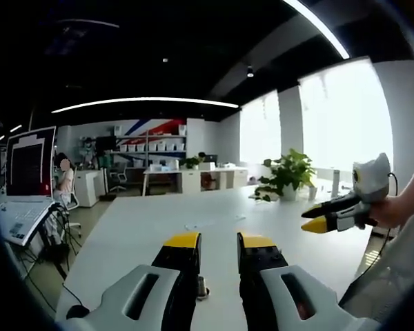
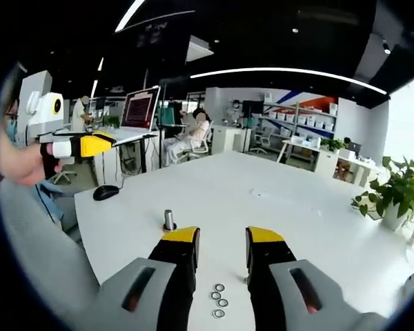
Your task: Place the washer onto the threaded stud by aligning its center hole with the stud, sliding it down to the base, and recovering from edge contact or off-axis alignment until the washer reaches the visible bottom stop.
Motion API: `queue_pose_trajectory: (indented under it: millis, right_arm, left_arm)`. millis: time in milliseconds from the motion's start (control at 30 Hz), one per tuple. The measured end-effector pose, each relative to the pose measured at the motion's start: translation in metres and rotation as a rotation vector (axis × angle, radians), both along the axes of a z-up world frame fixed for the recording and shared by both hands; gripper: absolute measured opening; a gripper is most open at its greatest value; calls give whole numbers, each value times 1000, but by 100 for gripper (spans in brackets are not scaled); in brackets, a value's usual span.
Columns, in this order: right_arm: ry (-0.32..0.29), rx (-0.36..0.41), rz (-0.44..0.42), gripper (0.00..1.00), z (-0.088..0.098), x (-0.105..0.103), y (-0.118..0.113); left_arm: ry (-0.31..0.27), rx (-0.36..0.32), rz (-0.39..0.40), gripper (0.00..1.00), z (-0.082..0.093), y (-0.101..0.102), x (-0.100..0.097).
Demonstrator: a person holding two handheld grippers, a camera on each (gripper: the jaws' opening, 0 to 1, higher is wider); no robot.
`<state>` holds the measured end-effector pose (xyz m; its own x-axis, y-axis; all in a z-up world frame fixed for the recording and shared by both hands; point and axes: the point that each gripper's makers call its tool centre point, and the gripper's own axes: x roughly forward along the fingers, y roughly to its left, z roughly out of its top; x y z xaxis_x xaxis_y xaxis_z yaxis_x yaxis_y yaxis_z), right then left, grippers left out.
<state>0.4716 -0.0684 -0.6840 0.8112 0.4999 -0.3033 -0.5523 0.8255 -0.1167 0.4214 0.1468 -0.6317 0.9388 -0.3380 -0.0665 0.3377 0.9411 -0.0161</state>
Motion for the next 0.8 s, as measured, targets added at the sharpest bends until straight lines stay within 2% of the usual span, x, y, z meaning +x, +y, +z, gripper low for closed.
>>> queue_pose_trajectory:
  millis: [267,333,467,800]
  right_arm:
    - [2,3,-92,29,7,-18,-43]
    - [13,35,-136,30,10,-16,-52]
    - [-3,30,-151,30,18,-14,-56]
    - [30,60,-217,31,8,-11,-75]
  left_arm:
    - [10,1,-32,19,-3,-8,-2]
    - [15,-3,-37,19,-4,-9,-2]
    - [16,-9,-46,19,-4,-11,-2]
    - [2,-34,-41,19,1,-9,-2]
